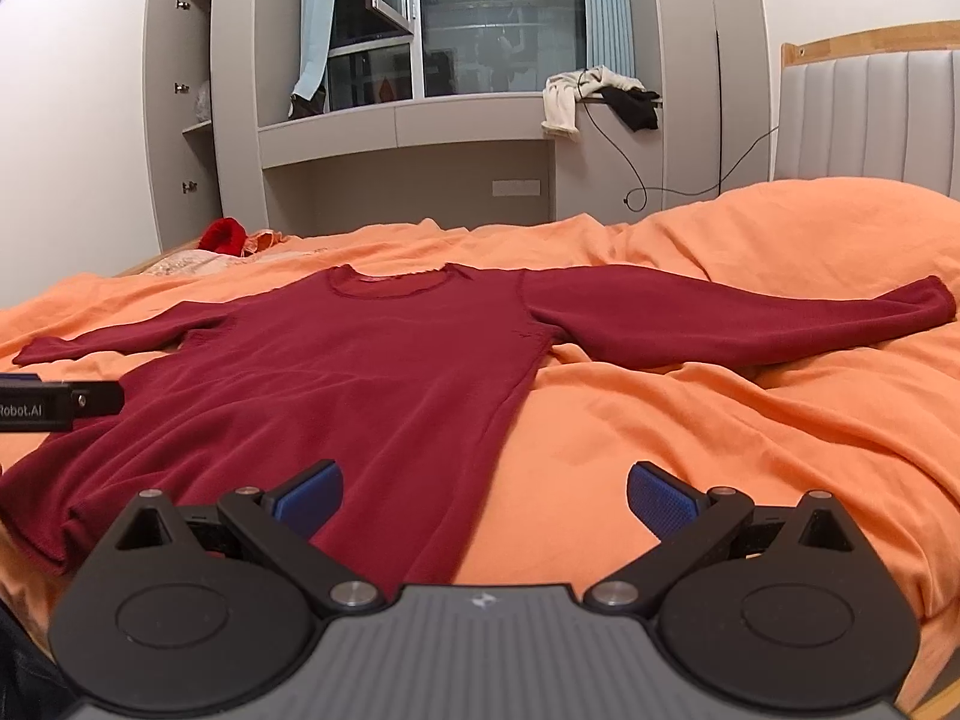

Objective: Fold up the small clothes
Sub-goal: 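Move both grippers forward over the red sweater body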

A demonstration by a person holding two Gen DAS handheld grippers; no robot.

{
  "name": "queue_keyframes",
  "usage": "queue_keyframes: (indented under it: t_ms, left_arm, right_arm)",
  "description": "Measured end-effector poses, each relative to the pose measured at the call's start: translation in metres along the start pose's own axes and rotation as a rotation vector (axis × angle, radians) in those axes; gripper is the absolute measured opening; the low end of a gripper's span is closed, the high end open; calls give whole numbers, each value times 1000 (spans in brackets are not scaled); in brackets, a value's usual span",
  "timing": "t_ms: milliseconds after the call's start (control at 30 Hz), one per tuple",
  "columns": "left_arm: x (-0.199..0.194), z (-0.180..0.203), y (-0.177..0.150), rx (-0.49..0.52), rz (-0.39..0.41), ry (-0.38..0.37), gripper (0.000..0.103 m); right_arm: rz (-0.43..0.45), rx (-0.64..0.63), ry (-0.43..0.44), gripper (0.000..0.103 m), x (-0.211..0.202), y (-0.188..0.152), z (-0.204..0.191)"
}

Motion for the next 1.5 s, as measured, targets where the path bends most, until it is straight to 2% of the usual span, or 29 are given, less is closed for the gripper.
queue_keyframes:
  t_ms: [267,433,667,800,933,1067,1133,1233,1333,1500]
  left_arm:
    - [46,23,44,66,-41,-5,102]
    - [76,27,66,46,-23,19,102]
    - [108,23,76,24,-48,5,102]
    - [123,21,74,19,-84,-3,102]
    - [131,16,72,2,-104,-3,102]
    - [139,13,70,-16,-123,-7,102]
    - [141,15,66,-5,-133,-5,102]
    - [144,18,58,26,-140,8,102]
    - [144,19,53,42,-128,7,102]
    - [145,16,51,28,-131,-7,102]
  right_arm:
    - [-1,41,-23,103,30,36,40]
    - [45,158,-115,103,49,67,87]
    - [8,317,-189,103,79,103,144]
    - [16,314,-216,103,89,105,153]
    - [22,361,-197,103,100,97,163]
    - [-23,376,-161,103,111,90,173]
    - [7,368,-143,103,110,85,178]
    - [49,362,-184,103,110,81,187]
    - [66,395,-212,103,108,78,202]
    - [154,453,-222,103,96,77,225]
Point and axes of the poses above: each gripper's, at about its wrist camera, not at the fingertips, and x roughly the way its jaws point, z to its right, y to its top, the point moved 1 cm from there along x, roughly the way its jaws point, and after that the axes turned 15 degrees about -z, right-handed, at the moved point
